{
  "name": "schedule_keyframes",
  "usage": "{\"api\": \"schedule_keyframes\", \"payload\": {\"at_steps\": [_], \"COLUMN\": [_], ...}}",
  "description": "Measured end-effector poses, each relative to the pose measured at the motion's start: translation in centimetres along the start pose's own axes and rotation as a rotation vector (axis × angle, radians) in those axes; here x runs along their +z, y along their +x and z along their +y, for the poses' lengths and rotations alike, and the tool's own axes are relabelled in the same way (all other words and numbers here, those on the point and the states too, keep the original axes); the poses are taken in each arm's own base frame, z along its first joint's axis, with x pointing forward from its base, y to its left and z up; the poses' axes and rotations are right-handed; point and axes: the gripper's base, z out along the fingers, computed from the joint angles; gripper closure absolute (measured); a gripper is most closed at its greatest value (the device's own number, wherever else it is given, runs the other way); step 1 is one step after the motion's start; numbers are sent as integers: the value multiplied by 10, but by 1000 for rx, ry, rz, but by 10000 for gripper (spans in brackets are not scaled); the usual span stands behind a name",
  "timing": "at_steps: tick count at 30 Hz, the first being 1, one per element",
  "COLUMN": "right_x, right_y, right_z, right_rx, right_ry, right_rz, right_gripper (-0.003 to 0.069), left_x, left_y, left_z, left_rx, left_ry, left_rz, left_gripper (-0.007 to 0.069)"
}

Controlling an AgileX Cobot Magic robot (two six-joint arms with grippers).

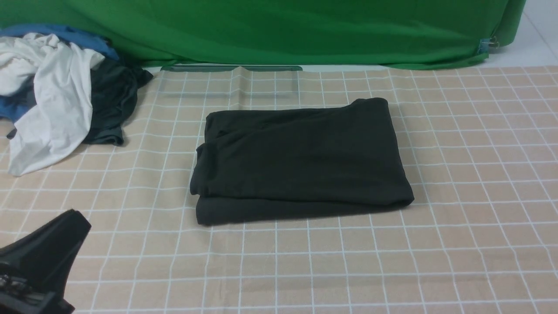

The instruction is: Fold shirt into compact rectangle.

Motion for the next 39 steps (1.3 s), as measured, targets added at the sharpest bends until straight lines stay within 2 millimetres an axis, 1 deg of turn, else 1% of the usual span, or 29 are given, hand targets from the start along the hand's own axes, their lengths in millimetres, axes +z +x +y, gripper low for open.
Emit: {"api": "schedule_keyframes", "payload": {"at_steps": [1,2,4,7,12,16,39], "right_x": [0,0,0,0,0,0,0], "right_y": [0,0,0,0,0,0,0], "right_z": [0,0,0,0,0,0,0], "right_rx": [0,0,0,0,0,0,0], "right_ry": [0,0,0,0,0,0,0], "right_rz": [0,0,0,0,0,0,0], "right_gripper": [424,423,423,423,423,423,423], "left_x": [0,-2,-4,-7,-16,-19,-20], "left_y": [0,10,19,24,36,37,37], "left_z": [0,7,15,21,28,28,28], "left_rx": [0,6,5,3,22,28,34], "left_ry": [0,-45,-101,-166,-279,-278,-278], "left_rz": [0,-21,-28,-26,64,58,56], "left_gripper": [611,611,611,611,611,611,611]}}
